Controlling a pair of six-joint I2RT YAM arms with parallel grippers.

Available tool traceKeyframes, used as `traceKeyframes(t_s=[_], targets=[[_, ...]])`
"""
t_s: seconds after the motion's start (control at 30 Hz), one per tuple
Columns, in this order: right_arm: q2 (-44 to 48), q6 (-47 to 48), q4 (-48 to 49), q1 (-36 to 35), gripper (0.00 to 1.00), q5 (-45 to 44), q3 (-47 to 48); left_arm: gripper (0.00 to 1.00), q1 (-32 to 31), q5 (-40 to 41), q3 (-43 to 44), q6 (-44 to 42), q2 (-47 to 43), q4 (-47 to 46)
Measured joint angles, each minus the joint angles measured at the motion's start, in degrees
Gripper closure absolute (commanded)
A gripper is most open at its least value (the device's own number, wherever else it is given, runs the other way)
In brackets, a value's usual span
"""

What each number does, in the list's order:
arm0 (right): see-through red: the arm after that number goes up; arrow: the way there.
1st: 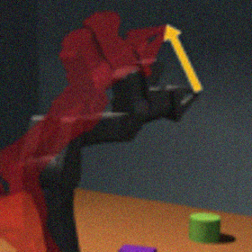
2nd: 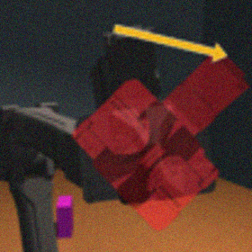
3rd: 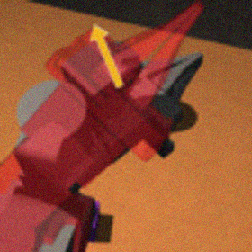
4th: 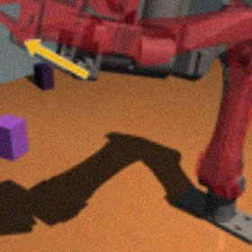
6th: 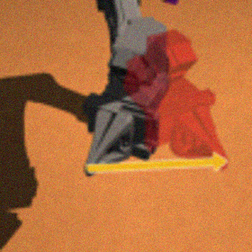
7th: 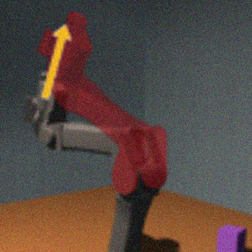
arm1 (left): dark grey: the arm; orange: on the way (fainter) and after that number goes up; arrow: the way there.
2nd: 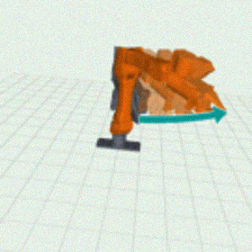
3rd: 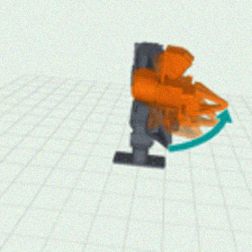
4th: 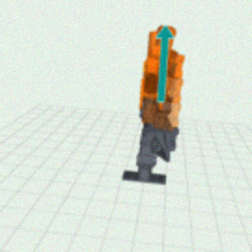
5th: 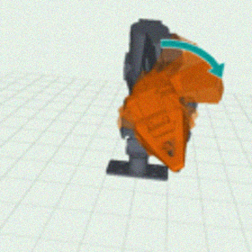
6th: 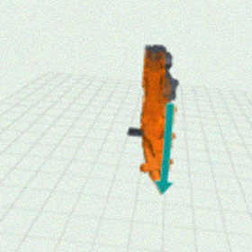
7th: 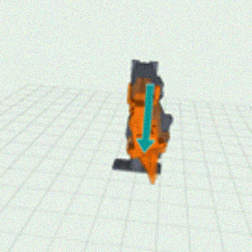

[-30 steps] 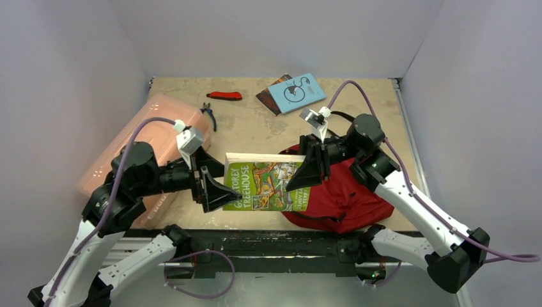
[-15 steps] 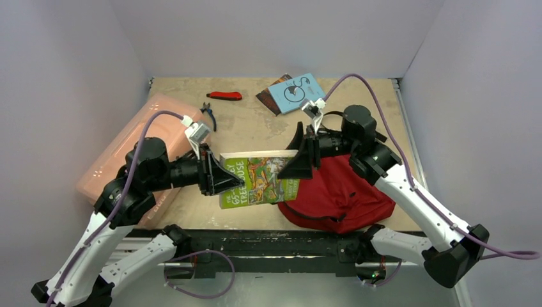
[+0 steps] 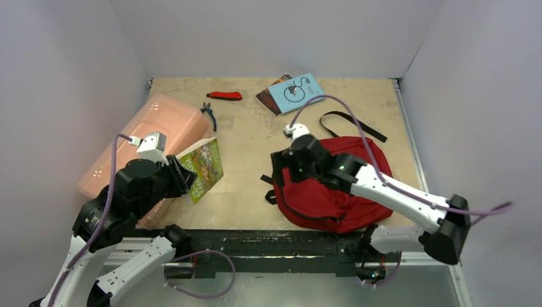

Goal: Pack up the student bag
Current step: Place the book in the student bag.

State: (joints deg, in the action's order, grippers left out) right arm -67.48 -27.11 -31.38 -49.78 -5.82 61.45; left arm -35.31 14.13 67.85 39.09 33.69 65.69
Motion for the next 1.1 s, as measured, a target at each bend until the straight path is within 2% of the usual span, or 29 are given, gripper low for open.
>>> traceKeyframes(t_s=[0.13,0.23,0.3,0.43,0.5,0.63,0.8,0.9,1.03,1.1], targets=[[-10.3,0.1,-5.3,-11.2,0.13,-13.4,1.6,1.0,0.0,-0.6,-2.7,1.2,0.9,-1.1],[-17.9,-1.3,-11.0,-16.6,0.17,-21.8,3.9,1.0,0.0,-1.8,-4.8,2.2,2.3,-1.6],[-22.9,-2.6,-15.2,-19.2,0.25,-27.3,5.8,1.0,0.0,-2.6,-5.7,2.4,3.0,-1.8],[-28.1,-4.1,-20.6,-20.9,0.55,-34.0,7.1,1.0,0.0,-4.2,-6.3,3.1,3.8,-2.4],[-27.8,-4.6,-22.3,-20.9,0.65,-35.6,7.1,1.0,0.0,-5.0,-6.4,3.4,3.9,-2.7],[-23.3,-4.2,-22.8,-20.8,1.0,-36.4,7.1,1.0,0.0,-6.6,-6.8,4.0,4.1,-3.8],[-14.8,-2.3,-22.0,-18.6,1.0,-33.9,7.1,1.0,0.0,-10.7,-7.8,5.0,5.2,-5.8],[-9.6,-0.7,-19.0,-12.7,1.0,-28.8,7.0,1.0,0.0,-15.9,-8.6,6.2,6.4,-9.1],[-1.1,1.7,-12.3,-3.9,1.0,-21.8,5.5,1.0,0.0,-24.5,-12.6,10.8,7.9,-17.9],[2.1,2.2,-9.1,-0.9,1.0,-18.3,4.5,1.0,0.0,-29.5,-16.7,15.5,9.3,-25.1]])
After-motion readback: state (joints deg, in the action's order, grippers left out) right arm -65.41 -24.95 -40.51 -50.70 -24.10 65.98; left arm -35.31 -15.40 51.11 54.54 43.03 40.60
